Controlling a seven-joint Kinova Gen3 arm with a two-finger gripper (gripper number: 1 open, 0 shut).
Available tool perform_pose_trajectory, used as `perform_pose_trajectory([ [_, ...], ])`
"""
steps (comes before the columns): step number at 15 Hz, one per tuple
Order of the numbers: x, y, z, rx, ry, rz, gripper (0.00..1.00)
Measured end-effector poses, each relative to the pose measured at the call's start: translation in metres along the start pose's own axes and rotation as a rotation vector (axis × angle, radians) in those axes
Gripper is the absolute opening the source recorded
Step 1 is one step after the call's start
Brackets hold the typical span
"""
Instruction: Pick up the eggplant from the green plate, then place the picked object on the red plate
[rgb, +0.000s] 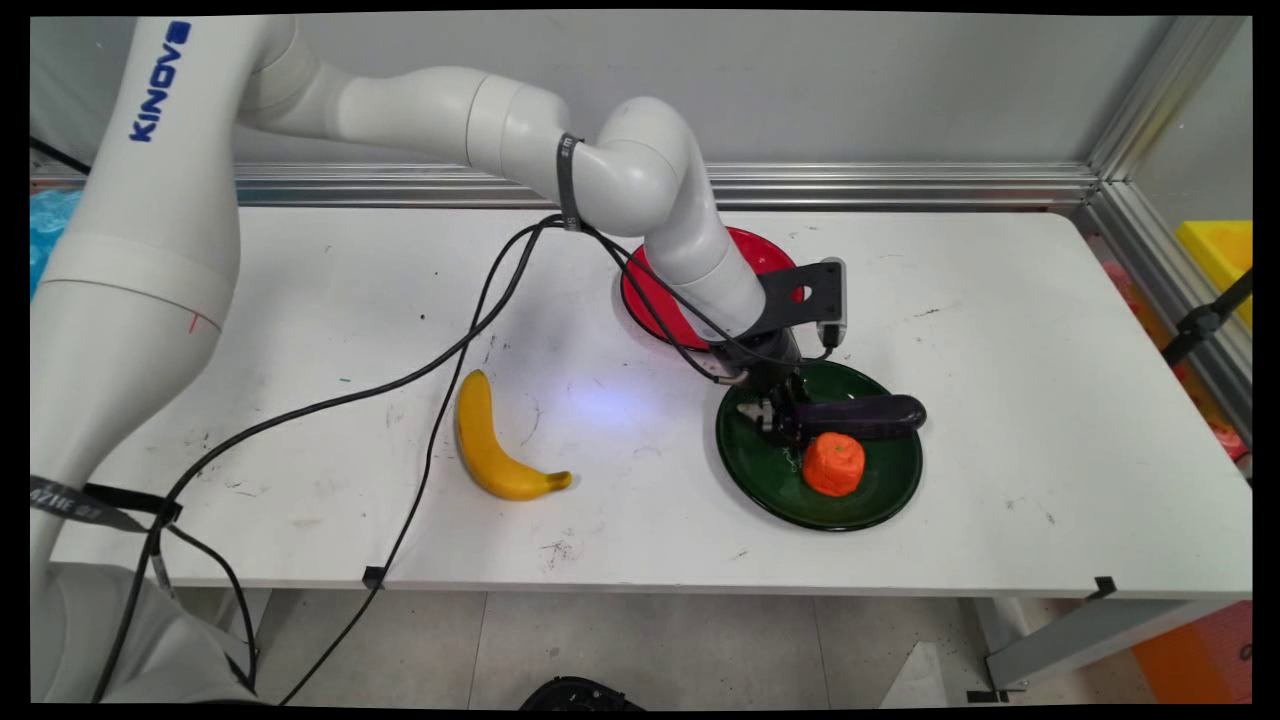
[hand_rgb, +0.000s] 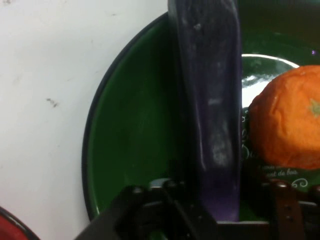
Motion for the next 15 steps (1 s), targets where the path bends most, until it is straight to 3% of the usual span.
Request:
perform_pose_trajectory([
  [6, 0.003, -0.008, -0.016, 0.002, 0.006, 0.004, 0.00],
  [15, 0.005, -0.042, -0.083, 0.010, -0.001, -0.008, 0.00],
])
